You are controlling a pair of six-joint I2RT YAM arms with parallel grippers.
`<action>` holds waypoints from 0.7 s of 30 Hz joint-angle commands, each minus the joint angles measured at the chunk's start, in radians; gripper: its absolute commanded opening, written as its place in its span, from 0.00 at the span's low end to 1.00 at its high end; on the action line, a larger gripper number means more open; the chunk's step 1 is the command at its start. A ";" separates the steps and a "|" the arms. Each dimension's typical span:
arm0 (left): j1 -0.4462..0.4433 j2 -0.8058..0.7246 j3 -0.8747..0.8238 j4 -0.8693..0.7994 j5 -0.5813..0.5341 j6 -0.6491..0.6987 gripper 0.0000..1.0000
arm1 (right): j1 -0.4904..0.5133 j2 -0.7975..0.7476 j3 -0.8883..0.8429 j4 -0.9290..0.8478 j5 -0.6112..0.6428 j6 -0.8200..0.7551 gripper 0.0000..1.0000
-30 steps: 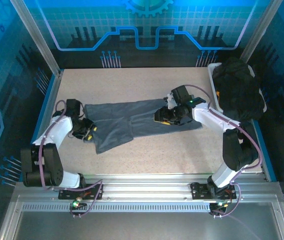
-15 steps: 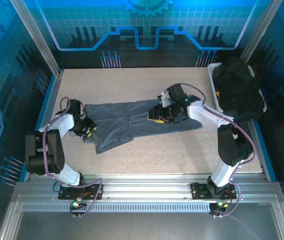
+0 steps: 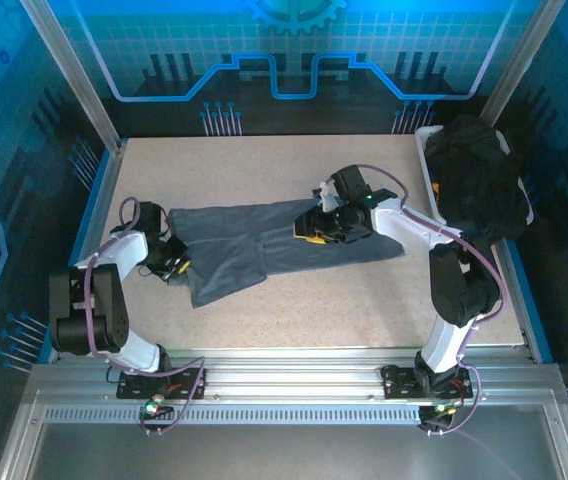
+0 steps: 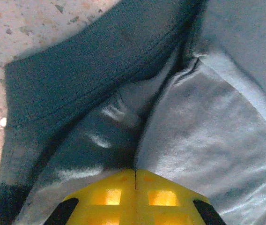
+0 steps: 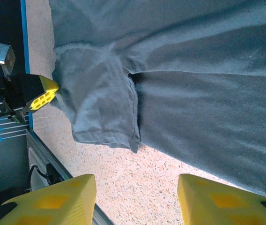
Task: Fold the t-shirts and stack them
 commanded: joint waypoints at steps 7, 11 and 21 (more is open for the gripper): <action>-0.001 -0.038 0.145 -0.177 -0.006 -0.120 0.00 | -0.013 0.000 0.047 0.004 -0.036 0.020 0.49; -0.001 0.032 0.254 -0.243 -0.010 -0.128 0.00 | -0.020 0.000 0.054 -0.001 -0.038 0.016 0.49; 0.000 0.275 0.555 -0.363 -0.050 -0.062 0.00 | -0.036 -0.044 0.003 0.009 -0.034 0.020 0.49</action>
